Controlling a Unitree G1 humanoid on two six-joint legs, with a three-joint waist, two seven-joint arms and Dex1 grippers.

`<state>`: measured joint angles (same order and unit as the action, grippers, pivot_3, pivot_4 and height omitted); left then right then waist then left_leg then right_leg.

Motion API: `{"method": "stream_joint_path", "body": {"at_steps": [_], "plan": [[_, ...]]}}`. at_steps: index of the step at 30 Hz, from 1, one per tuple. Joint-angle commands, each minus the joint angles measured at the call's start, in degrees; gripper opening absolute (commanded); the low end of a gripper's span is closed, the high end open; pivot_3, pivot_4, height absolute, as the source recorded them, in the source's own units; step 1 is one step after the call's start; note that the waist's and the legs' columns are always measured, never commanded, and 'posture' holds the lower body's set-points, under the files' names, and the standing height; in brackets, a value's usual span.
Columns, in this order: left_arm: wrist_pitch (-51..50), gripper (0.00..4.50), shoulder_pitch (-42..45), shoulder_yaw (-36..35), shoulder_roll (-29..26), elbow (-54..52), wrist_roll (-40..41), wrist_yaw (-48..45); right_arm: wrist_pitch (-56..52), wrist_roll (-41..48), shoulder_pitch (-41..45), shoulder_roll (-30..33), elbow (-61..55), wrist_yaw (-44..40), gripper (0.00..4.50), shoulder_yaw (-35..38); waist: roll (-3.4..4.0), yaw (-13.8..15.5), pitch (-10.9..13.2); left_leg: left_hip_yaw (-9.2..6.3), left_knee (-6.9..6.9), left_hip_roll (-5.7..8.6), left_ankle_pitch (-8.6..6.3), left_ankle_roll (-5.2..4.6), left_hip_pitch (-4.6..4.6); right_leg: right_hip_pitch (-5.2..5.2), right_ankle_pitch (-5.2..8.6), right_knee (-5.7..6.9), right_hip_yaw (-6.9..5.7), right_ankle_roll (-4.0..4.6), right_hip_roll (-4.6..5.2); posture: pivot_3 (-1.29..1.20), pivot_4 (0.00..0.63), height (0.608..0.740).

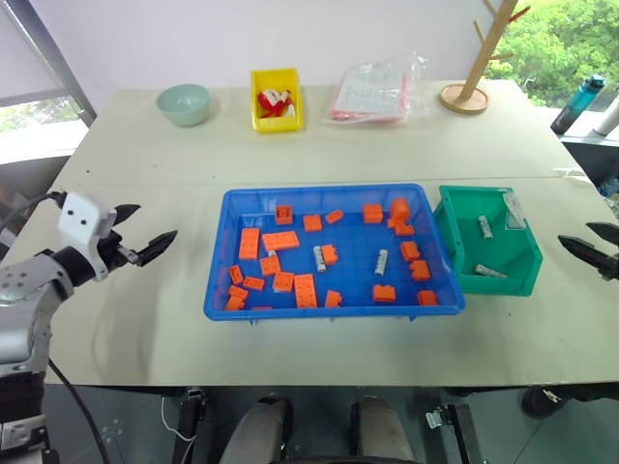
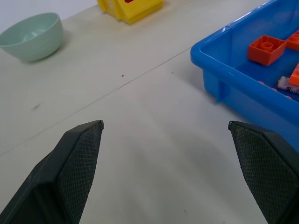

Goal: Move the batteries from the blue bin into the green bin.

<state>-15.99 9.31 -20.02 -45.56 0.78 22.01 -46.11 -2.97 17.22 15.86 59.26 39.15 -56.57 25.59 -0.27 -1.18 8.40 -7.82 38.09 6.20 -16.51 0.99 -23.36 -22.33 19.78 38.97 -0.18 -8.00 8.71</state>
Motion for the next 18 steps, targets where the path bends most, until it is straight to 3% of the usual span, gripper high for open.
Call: {"method": "stream_joint_path", "body": {"at_steps": [1,10,12,14,18], "plan": [[0.32,4.50,1.11,-1.36,-0.76,-1.68,0.73,-0.05,-0.13,1.48,-0.31,-0.15,-2.74,0.86,2.88,1.88,0.00,-0.01,0.00,0.00,0.00,0.00,0.00,0.00,0.00,0.00,0.00,0.00,0.00,0.00,0.00,0.00,0.150,0.719],[-1.91,4.50,2.14,-1.65,-0.71,-2.06,2.51,-0.31,-1.65,2.26,-1.69,-0.68,-5.70,3.03,2.88,2.57,0.00,0.02,0.00,0.00,0.01,0.00,0.00,0.00,0.00,0.00,0.00,0.01,0.00,0.00,0.00,0.00,0.150,0.719],[-2.09,4.50,2.06,-1.47,-0.75,-2.37,3.13,-0.90,-2.77,2.94,-2.01,-0.69,-6.18,2.87,3.44,2.75,0.00,0.00,0.00,0.00,0.01,0.00,0.00,0.00,0.00,0.00,0.00,0.01,0.00,0.00,0.00,0.00,0.150,0.719],[-2.11,4.50,2.42,-1.13,-0.64,-2.75,3.16,-0.73,-2.90,2.74,-1.59,-0.45,-5.83,3.20,4.31,2.34,0.00,0.00,0.00,0.00,0.01,0.00,0.00,0.00,0.00,0.00,0.00,0.01,0.00,0.00,0.00,0.00,0.150,0.719],[-3.25,4.50,3.07,-1.00,-0.46,-4.56,4.08,-0.64,-2.91,2.12,0.74,0.45,-5.53,3.61,4.47,1.35,0.00,0.01,0.00,0.00,0.01,0.00,0.00,0.00,0.00,0.01,0.00,0.01,0.00,0.00,0.00,0.00,0.150,0.719]]}}
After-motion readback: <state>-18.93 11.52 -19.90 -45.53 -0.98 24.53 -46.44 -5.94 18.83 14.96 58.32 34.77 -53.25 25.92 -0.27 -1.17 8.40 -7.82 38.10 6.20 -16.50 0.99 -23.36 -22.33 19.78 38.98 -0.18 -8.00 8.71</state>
